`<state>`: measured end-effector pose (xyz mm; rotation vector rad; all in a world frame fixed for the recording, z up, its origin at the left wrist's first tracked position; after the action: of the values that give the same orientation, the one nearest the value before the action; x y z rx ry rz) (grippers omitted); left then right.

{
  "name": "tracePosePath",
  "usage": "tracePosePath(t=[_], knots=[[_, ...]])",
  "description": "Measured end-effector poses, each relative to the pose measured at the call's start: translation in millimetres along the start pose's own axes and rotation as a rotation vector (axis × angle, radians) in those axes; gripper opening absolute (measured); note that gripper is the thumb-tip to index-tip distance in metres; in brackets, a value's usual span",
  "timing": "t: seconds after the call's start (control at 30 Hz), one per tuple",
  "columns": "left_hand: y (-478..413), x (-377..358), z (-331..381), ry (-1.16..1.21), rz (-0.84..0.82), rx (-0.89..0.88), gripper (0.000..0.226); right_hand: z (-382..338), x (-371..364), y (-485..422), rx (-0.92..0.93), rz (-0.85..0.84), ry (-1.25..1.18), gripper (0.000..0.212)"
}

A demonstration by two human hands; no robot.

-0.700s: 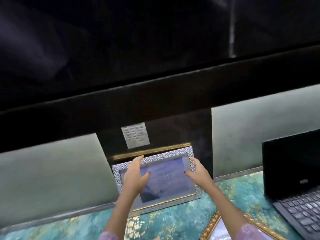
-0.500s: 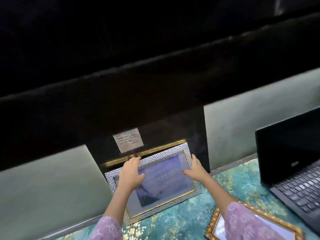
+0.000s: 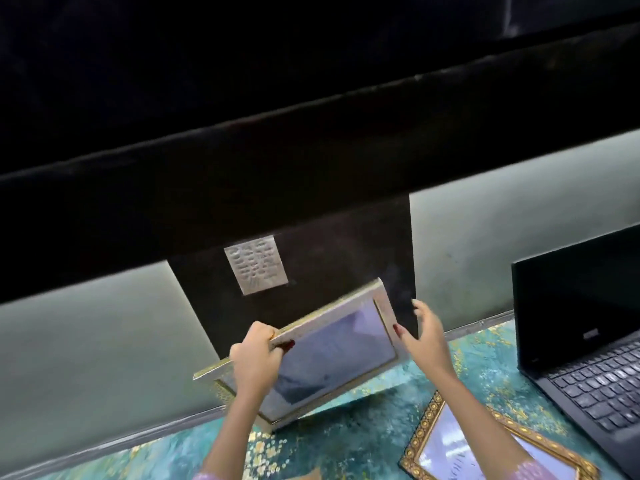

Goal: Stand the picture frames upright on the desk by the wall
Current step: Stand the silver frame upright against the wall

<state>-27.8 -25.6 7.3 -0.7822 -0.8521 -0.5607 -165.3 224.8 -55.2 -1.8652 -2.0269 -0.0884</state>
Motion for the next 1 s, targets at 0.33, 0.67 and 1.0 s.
tracePosePath(t=[0.33, 0.67, 1.0], knots=[[23.3, -49.5, -13.8, 1.279, -0.219, 0.320, 0.049, 8.2, -35.1, 8.5, -0.219, -0.337, -0.289, 0.098], [24.6, -115.9, -30.5, 1.121, -0.361, 0.635, 0.027, 31.7, -50.7, -24.7, -0.232, -0.315, -0.075, 0.031], [24.8, -114.2, -26.7, 0.785, -0.347, 0.812, 0.063, 47.9, -51.6, -32.2, -0.227, -0.415, 0.104, 0.071]])
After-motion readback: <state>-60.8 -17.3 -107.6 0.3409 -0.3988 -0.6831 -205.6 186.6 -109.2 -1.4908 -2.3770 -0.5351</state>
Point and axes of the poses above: each hand's wrist, its own y-axis away from the middle knuckle, its own x-axis out of the back of the hand, z = x × y, the point moved 4 cm from there along -y, towards the middle knuckle, and after that the axes turned 2 degrees about x, right-handed, at the moved point
